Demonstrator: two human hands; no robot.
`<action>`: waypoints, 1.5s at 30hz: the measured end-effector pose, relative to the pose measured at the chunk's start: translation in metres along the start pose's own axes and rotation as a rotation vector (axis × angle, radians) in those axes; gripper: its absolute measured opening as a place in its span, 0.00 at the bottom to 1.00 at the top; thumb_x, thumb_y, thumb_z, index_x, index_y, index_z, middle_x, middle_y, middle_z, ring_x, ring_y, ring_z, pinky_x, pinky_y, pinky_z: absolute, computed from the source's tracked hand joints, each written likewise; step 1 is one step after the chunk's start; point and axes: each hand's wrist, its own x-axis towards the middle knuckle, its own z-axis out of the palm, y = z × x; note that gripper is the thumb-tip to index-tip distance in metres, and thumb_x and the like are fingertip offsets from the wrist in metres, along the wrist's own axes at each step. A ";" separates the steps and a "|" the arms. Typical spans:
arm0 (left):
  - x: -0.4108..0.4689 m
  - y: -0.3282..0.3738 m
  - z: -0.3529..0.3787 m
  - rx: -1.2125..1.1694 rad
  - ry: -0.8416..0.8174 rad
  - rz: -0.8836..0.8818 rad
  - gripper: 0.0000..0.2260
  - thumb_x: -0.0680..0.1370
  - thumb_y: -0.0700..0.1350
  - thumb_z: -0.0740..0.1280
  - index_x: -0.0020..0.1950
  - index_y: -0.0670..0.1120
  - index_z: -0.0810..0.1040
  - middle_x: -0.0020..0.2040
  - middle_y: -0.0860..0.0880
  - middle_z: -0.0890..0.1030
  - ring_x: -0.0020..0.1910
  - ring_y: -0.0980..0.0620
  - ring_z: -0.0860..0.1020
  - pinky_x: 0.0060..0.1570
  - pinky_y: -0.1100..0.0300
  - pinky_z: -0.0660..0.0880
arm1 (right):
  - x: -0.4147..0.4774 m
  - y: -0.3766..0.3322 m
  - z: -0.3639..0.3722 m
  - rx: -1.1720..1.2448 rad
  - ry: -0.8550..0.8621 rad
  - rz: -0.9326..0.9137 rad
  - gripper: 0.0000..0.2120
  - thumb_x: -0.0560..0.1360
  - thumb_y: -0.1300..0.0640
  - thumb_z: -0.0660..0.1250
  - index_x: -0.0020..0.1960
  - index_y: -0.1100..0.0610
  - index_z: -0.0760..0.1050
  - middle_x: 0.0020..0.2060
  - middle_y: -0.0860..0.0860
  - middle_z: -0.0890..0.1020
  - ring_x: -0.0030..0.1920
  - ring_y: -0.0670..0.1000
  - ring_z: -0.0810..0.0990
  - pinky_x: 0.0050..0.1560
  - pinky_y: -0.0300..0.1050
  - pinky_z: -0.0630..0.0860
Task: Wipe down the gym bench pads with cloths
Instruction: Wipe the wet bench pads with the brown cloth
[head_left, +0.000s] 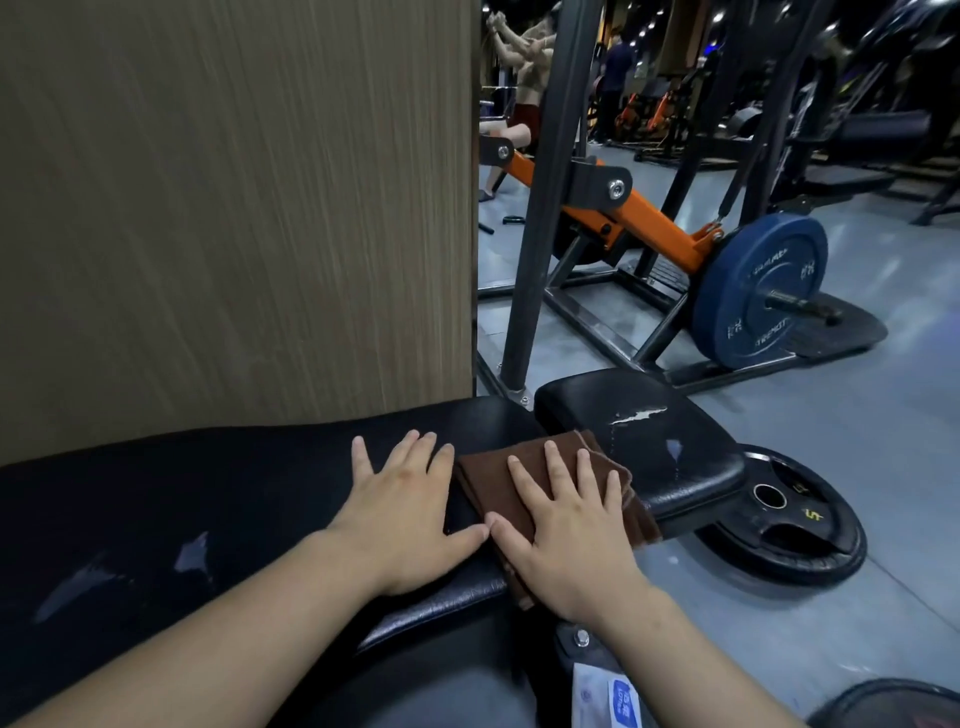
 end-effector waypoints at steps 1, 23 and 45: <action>0.000 0.001 0.002 -0.001 0.021 -0.010 0.43 0.76 0.71 0.55 0.81 0.46 0.47 0.82 0.46 0.48 0.80 0.49 0.42 0.74 0.32 0.41 | 0.005 0.000 -0.002 -0.008 -0.016 0.003 0.44 0.66 0.26 0.34 0.80 0.40 0.46 0.80 0.53 0.44 0.78 0.60 0.37 0.74 0.65 0.35; 0.029 0.064 0.005 -0.050 0.015 0.050 0.34 0.80 0.67 0.50 0.80 0.50 0.52 0.82 0.48 0.50 0.80 0.46 0.45 0.73 0.31 0.42 | -0.005 0.106 -0.036 -0.214 0.131 0.227 0.26 0.82 0.45 0.55 0.76 0.55 0.63 0.77 0.63 0.60 0.77 0.61 0.58 0.72 0.62 0.59; 0.068 0.064 0.009 0.137 -0.261 -0.053 0.43 0.73 0.77 0.42 0.80 0.54 0.37 0.81 0.44 0.38 0.79 0.39 0.40 0.72 0.31 0.37 | 0.103 0.090 -0.029 -0.058 -0.064 -0.037 0.31 0.80 0.37 0.51 0.80 0.42 0.47 0.80 0.49 0.42 0.79 0.57 0.40 0.73 0.68 0.37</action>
